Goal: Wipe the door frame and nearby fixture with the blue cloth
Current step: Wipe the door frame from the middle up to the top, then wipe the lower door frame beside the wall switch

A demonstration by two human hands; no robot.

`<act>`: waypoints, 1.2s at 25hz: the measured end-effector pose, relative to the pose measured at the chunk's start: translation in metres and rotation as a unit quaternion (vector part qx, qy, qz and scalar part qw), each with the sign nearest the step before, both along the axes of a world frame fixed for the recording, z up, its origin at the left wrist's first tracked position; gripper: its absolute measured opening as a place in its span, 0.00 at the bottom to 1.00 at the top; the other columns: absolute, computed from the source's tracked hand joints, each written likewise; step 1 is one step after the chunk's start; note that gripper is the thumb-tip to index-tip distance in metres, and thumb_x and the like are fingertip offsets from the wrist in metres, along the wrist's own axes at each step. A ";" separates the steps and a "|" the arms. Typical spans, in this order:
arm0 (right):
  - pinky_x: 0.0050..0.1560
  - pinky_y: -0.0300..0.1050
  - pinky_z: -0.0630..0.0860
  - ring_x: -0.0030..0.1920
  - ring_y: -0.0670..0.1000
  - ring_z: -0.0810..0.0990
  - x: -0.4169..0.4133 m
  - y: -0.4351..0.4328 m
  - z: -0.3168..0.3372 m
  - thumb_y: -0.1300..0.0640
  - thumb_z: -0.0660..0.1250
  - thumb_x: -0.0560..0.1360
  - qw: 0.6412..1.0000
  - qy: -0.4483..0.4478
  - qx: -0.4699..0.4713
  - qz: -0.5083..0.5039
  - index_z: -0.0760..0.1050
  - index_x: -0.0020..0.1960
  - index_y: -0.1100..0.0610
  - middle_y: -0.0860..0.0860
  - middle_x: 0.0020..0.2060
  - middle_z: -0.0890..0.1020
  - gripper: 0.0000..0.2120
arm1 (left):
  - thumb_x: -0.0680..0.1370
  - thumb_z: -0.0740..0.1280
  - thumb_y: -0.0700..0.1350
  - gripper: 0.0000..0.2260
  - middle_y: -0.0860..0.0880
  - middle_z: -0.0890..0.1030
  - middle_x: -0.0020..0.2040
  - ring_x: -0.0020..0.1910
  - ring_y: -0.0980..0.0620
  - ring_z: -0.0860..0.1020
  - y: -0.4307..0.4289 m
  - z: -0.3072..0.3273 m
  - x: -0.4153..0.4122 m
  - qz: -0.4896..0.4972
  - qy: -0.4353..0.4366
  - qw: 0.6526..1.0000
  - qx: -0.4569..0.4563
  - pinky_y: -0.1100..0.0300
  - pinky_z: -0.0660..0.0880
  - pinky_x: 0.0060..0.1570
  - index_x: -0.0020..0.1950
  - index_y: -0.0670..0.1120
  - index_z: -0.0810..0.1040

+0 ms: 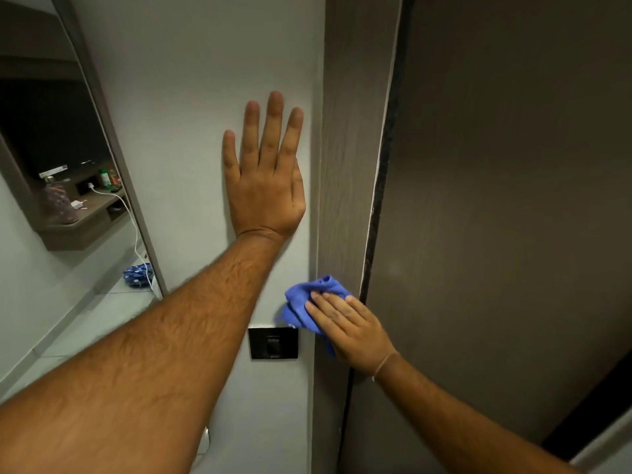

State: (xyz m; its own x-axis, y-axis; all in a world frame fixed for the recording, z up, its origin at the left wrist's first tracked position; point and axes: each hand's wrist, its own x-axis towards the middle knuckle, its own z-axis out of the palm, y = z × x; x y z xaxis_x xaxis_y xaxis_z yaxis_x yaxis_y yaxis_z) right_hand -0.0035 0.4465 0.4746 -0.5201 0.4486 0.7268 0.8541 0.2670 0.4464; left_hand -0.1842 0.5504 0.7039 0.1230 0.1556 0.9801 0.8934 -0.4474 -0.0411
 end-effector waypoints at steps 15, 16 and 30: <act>0.84 0.38 0.44 0.84 0.42 0.49 0.022 -0.212 -0.102 0.73 0.64 0.73 0.842 0.410 -0.314 -0.158 0.55 0.84 0.51 0.44 0.84 0.52 0.44 | 0.86 0.59 0.47 0.29 0.45 0.57 0.89 0.87 0.39 0.59 -0.179 -0.226 0.039 -0.096 0.057 0.969 -0.221 0.36 0.53 0.84 0.88 0.48 0.58; 0.84 0.39 0.44 0.84 0.43 0.49 0.038 -0.245 -0.128 0.73 0.62 0.75 0.810 0.451 -0.317 -0.199 0.54 0.85 0.50 0.43 0.84 0.51 0.43 | 0.86 0.59 0.48 0.30 0.46 0.54 0.90 0.87 0.40 0.59 -0.219 -0.278 0.054 -0.126 0.121 0.942 -0.285 0.36 0.54 0.83 0.88 0.48 0.57; 0.48 0.51 0.80 0.44 0.55 0.81 0.237 -0.600 -0.434 0.28 0.61 0.77 0.096 0.854 -0.061 -0.508 0.73 0.63 0.44 0.56 0.51 0.82 0.24 | 0.87 0.51 0.55 0.29 0.44 0.60 0.88 0.86 0.42 0.59 -0.524 -0.638 0.155 -0.249 0.428 0.622 -0.606 0.37 0.55 0.83 0.87 0.47 0.62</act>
State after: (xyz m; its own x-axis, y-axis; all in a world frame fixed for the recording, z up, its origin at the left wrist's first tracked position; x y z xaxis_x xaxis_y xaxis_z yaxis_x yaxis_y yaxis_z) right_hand 0.2334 -0.1537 0.0402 0.6675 -0.3038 -0.6798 -0.7333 -0.4268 -0.5293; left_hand -0.0295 0.0267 0.0655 0.8483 0.4501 -0.2789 0.5142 -0.8259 0.2312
